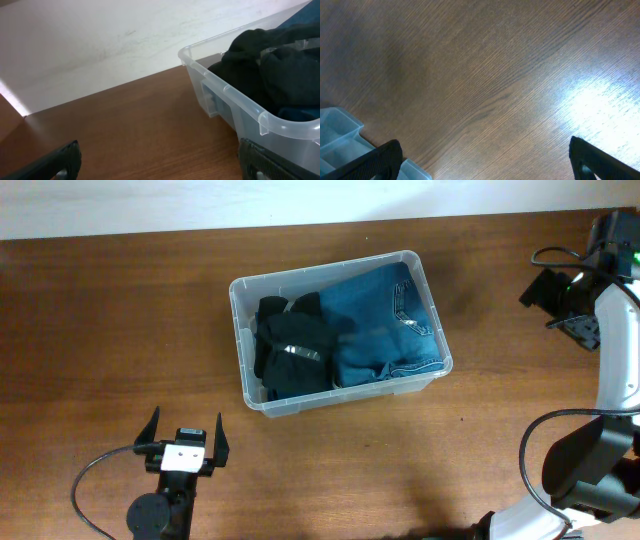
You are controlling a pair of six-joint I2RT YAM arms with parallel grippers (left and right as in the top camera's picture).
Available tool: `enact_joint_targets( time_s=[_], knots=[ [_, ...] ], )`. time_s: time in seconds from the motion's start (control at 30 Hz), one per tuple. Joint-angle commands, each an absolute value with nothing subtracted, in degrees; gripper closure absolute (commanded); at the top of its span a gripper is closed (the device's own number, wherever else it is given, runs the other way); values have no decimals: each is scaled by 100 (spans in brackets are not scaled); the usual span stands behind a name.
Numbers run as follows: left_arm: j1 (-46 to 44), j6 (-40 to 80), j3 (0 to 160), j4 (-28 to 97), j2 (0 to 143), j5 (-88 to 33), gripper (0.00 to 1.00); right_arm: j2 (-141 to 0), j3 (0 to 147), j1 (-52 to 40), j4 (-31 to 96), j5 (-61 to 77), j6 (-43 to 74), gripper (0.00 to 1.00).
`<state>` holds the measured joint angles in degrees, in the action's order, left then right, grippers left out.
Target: Pack container
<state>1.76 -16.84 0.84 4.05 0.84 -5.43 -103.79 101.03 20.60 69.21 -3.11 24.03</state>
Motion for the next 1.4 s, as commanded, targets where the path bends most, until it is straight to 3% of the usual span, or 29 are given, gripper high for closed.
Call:
enact_joint_targets(
  time_s=[0.0,0.97,1.17,1.37],
  knots=[
    [202,-1588,51,412,30,-626,1,-10388,10119,2067,6923,-362,2443,1],
    [202,-1588,51,412,30,-626,1,-10143,10119,2021,6928,-364,2438,2],
    [202,-1588,51,412,30,-626,1,-9087,10116,1365,6921,-410,2377,2],
    [204,-1588,51,412,36,-626,1,-7909,10090,180,6904,-1527,2121,1]
  ],
)
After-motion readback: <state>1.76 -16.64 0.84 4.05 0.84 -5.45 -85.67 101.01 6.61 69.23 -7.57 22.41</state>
